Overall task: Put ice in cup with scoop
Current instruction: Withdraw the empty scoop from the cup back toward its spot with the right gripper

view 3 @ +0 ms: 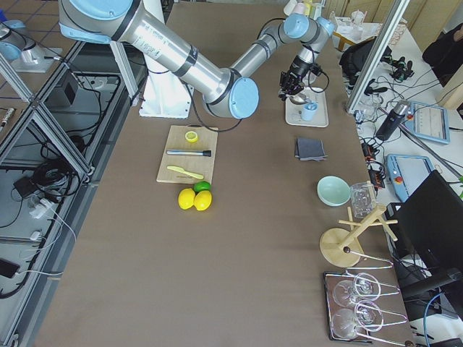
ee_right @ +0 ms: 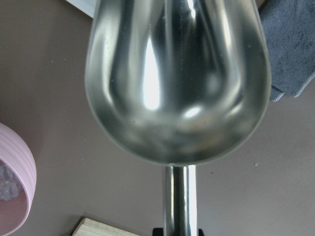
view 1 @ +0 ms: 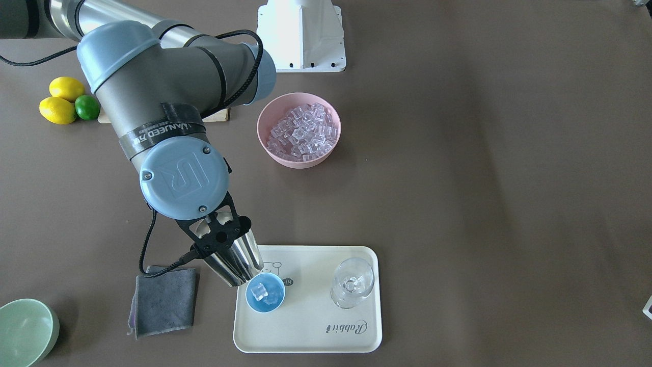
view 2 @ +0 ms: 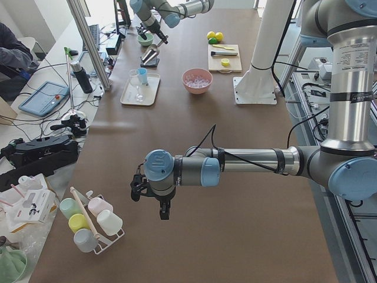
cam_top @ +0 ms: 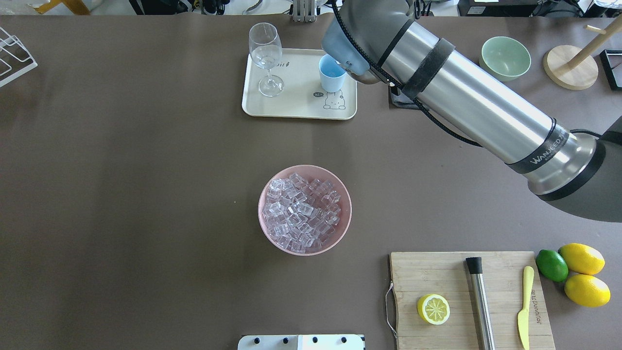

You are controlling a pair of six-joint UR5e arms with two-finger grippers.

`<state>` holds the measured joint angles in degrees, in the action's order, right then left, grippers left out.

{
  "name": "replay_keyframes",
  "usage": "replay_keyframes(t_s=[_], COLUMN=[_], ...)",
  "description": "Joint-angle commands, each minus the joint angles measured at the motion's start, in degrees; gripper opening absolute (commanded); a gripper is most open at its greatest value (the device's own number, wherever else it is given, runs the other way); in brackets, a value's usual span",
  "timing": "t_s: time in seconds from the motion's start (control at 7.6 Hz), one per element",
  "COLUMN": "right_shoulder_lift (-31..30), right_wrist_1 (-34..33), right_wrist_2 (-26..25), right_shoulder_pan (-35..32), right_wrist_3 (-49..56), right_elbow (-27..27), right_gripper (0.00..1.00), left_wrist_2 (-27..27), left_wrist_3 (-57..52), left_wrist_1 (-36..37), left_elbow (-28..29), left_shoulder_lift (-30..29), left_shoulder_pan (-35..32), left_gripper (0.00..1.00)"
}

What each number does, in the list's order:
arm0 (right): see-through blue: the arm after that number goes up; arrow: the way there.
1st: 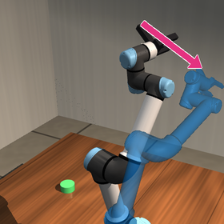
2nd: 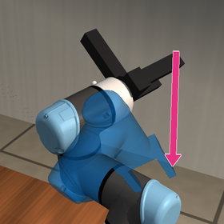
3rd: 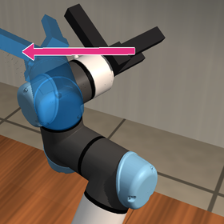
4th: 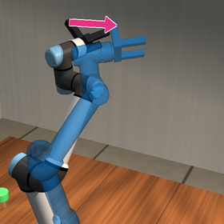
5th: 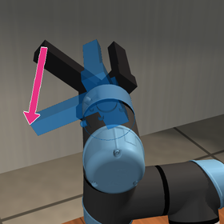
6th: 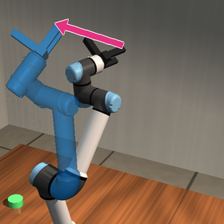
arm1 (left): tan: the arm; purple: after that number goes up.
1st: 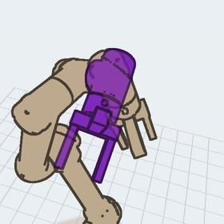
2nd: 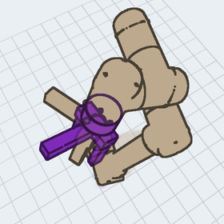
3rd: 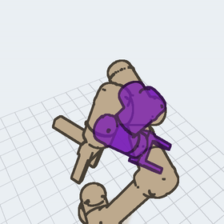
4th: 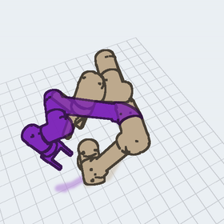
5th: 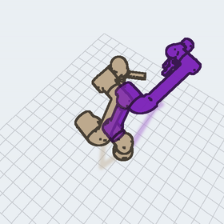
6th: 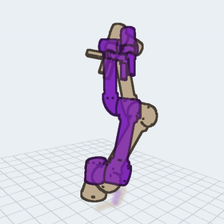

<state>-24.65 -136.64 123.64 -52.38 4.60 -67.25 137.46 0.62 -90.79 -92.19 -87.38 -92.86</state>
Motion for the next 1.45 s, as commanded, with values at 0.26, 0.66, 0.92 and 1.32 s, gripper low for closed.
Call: replay_keyframes(t_s=[0.26, 0.66, 0.92, 1.32], right_shoulder_lift=[-2.58, -17.74, -32.05, -48.85], right_wrist_1=[-0.03, -0.03, 4.15, 18.71], right_wrist_2=[-0.42, -2.71, -2.53, -2.7], right_shoulder_pan=[-1.31, -5.09, -6.33, -7.04], right_wrist_3=[0.68, -0.2, -7.19, -17.13], right_elbow=[-3.91, -22.33, -35.61, -41.2], right_gripper=[0.0, 0.0, 0.0, 0.0], left_wrist_2=[-2.9, -2.81, -2.38, -2.2], left_wrist_3=[0.26, 0.44, 0.44, 0.26], left_wrist_1=[-0.09, -0.26, -0.44, -0.7], left_elbow=[0.17, -0.01, -0.27, -0.36], left_shoulder_lift=[-0.16, -0.07, -0.07, -0.07], left_shoulder_pan=[0.14, -0.04, -0.04, -0.04], left_gripper=[0.98, 0.98, 0.98, 0.98])
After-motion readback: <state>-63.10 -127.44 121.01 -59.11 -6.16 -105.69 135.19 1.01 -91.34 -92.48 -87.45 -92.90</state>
